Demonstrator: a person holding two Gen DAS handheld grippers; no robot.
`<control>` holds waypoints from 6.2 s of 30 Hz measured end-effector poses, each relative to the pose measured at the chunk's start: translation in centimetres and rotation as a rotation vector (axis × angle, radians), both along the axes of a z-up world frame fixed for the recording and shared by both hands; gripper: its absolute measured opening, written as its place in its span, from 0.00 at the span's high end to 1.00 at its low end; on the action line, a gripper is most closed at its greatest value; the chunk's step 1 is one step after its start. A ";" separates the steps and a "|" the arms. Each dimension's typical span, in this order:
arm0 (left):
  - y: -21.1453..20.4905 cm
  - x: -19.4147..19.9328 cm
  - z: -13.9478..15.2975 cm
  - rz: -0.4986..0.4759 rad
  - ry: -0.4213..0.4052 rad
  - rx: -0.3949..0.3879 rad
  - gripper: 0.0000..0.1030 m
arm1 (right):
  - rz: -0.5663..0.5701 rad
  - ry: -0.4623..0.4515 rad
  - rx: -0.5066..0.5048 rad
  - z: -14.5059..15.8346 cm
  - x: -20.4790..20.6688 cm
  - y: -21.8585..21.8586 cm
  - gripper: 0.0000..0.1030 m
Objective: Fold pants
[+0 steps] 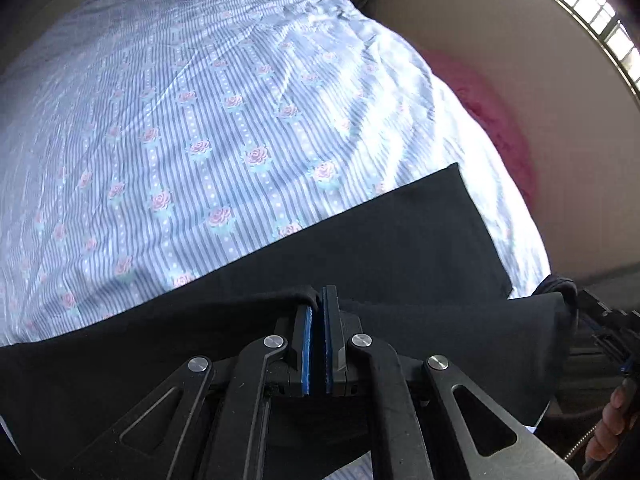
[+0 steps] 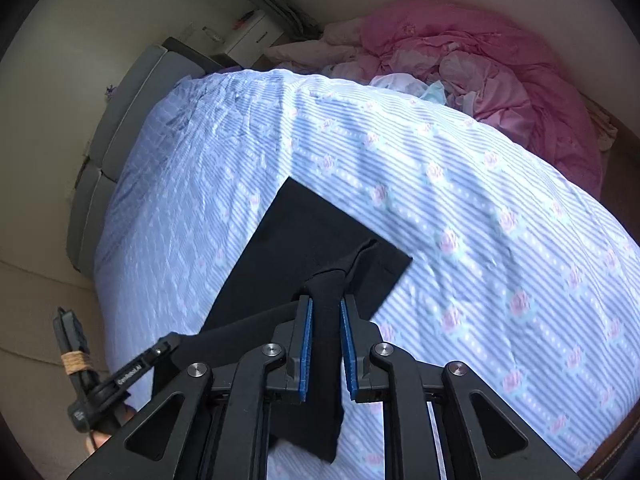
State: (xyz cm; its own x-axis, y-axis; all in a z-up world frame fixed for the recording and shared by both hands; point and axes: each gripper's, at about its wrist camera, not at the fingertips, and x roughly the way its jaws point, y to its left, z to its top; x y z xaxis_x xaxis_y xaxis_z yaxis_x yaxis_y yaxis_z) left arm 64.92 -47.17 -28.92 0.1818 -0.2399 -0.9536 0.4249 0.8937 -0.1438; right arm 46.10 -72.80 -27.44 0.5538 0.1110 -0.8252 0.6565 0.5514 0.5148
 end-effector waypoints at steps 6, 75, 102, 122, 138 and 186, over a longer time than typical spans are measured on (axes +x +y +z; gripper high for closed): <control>-3.1 3.6 -3.4 0.017 0.043 0.056 0.92 | 0.052 0.073 -0.192 0.1 1.7 -2.8 0.68; 73.3 -21.2 -4.0 0.833 0.094 -0.369 0.29 | 0.779 0.191 -0.261 -0.3 -3.6 66.9 0.39; 68.4 -12.1 4.3 0.893 -0.184 -0.110 0.77 | 0.750 0.199 -0.171 -3.1 -1.3 63.1 0.56; 69.4 -14.1 1.8 0.880 -0.118 -0.078 0.77 | 0.873 0.134 -0.236 -2.5 0.6 63.1 0.86; 70.9 -17.2 -3.2 0.756 -0.020 0.144 0.45 | 0.955 0.417 -0.202 -5.8 -2.6 65.2 0.82; 73.1 -5.1 6.7 0.447 -0.252 -0.106 0.55 | 0.759 0.093 -0.398 5.1 5.6 69.7 0.61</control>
State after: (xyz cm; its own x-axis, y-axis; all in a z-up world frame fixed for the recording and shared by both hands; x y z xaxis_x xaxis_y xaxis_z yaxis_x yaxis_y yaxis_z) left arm 59.81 25.89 -22.18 0.5089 -0.1796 -0.8419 0.0387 0.9818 -0.1861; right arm 51.68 -3.09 -22.31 0.3749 0.1166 -0.9197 0.0674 0.9860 0.1524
